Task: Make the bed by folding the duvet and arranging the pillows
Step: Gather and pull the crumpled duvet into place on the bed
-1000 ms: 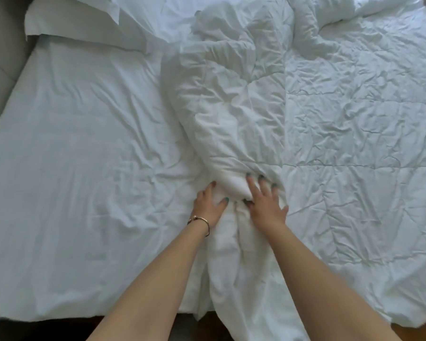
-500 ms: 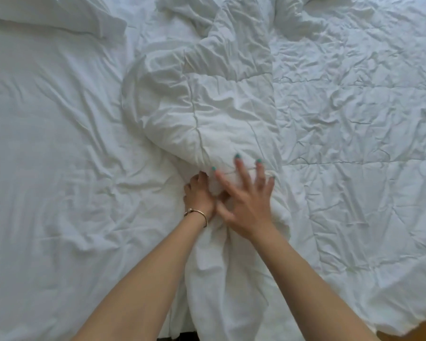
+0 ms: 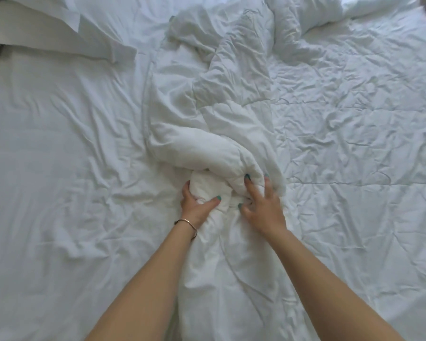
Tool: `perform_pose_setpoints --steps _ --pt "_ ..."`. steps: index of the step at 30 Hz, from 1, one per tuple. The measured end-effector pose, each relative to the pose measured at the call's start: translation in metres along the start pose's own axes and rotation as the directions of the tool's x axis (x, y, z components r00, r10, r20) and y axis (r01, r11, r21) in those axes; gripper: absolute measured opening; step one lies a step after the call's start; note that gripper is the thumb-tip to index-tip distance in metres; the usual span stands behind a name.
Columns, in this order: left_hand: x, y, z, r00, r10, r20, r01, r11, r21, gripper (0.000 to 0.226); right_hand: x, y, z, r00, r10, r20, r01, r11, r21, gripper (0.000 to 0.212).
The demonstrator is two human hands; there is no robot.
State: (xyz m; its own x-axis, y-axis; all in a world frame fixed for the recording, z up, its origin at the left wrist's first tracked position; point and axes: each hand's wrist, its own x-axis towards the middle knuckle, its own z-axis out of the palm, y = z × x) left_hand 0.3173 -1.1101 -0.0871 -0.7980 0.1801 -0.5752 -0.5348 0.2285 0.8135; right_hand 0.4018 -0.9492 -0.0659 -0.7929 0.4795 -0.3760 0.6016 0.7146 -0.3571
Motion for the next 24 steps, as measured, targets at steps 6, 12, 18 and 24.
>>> perform_pose_setpoints --steps 6,12,18,24 --pt "-0.038 0.057 -0.064 0.861 0.432 -0.267 -0.32 0.87 0.374 0.065 -0.036 -0.072 0.002 0.98 -0.06 -0.189 0.041 0.994 -0.1 0.078" --pt "-0.124 0.031 -0.251 0.554 0.237 -0.798 0.047 0.948 0.314 0.061 -0.072 -0.182 0.044 0.944 -0.321 0.08 0.33 0.934 -0.138 0.081" --pt "-0.132 -0.064 -0.363 0.642 -0.314 -0.699 0.574 0.802 0.167 0.072 -0.103 -0.265 0.114 0.868 -0.385 0.315 0.434 0.895 -0.103 0.08" --pt "-0.055 -0.055 -0.4 0.856 0.015 -0.518 0.368 0.686 0.628 0.098 -0.115 -0.307 0.169 0.859 -0.297 0.417 0.394 0.904 -0.167 0.08"
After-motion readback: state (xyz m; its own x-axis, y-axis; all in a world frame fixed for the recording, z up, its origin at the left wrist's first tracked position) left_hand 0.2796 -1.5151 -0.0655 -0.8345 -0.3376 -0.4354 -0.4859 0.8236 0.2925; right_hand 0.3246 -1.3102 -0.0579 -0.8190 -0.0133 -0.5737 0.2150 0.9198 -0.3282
